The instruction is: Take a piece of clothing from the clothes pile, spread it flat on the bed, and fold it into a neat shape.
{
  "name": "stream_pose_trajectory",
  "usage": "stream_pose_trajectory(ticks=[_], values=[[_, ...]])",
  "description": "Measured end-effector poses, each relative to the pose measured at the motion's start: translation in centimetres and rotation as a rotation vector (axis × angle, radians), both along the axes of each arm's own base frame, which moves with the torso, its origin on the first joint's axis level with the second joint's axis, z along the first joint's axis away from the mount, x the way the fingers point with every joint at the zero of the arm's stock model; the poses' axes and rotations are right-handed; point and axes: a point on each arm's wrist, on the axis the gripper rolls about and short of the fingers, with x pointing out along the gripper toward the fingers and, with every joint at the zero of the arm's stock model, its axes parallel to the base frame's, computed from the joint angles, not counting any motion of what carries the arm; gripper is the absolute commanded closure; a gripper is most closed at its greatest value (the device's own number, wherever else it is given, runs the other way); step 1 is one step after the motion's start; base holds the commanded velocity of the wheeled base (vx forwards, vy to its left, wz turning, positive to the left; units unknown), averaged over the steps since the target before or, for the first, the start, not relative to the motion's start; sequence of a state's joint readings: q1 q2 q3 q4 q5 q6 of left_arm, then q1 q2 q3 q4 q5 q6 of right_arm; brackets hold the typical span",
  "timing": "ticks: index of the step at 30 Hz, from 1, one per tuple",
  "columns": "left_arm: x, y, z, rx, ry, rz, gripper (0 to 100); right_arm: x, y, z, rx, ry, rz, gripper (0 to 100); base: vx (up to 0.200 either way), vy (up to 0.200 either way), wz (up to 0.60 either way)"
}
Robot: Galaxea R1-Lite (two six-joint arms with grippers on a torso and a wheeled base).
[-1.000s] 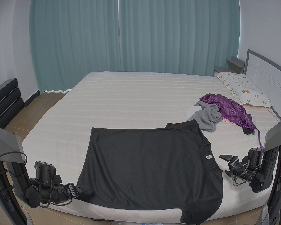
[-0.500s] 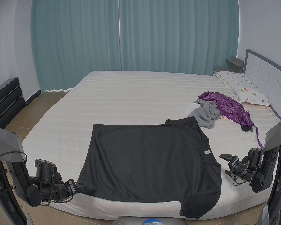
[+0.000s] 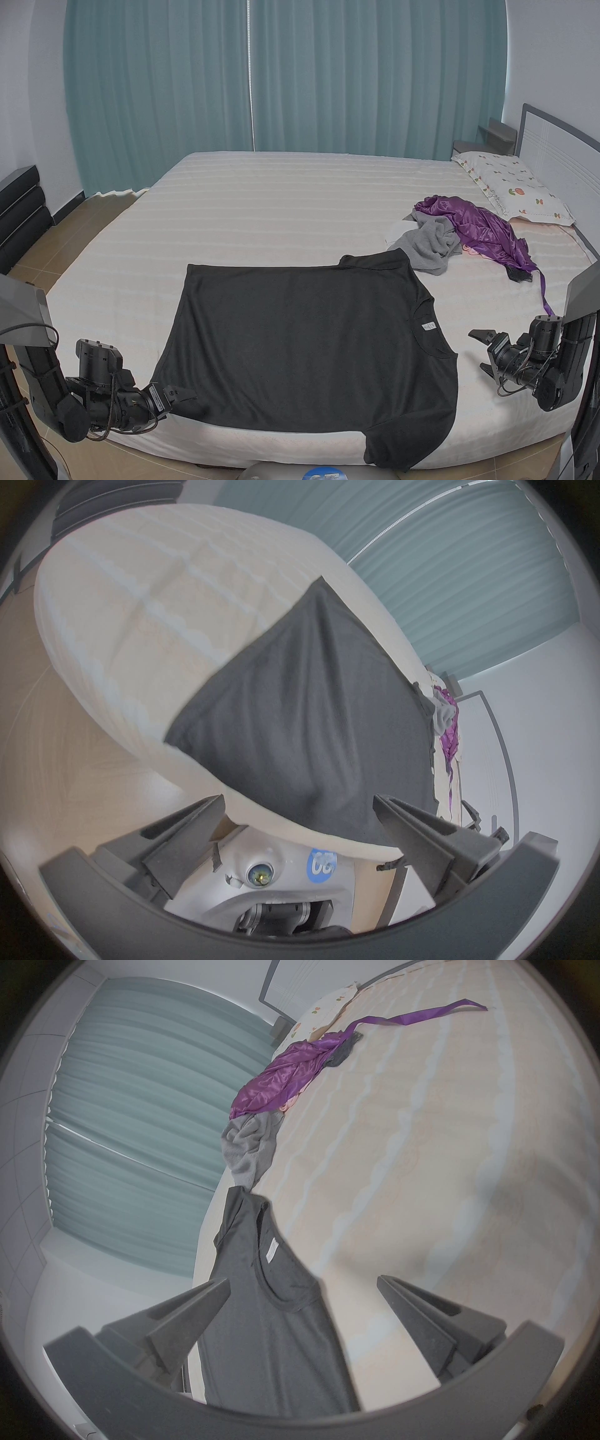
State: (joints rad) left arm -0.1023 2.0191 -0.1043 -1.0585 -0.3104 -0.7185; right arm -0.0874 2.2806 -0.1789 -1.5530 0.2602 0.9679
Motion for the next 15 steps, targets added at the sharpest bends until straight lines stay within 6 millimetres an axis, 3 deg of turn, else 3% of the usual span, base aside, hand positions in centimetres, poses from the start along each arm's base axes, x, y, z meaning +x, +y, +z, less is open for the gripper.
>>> stream_pose_trajectory(ticks=[15], values=[[-0.88,0.86,-0.67,0.046,0.032,-0.023,0,0.0,0.0,-0.15,0.001,0.005,0.0,0,0.0,0.0,0.0]])
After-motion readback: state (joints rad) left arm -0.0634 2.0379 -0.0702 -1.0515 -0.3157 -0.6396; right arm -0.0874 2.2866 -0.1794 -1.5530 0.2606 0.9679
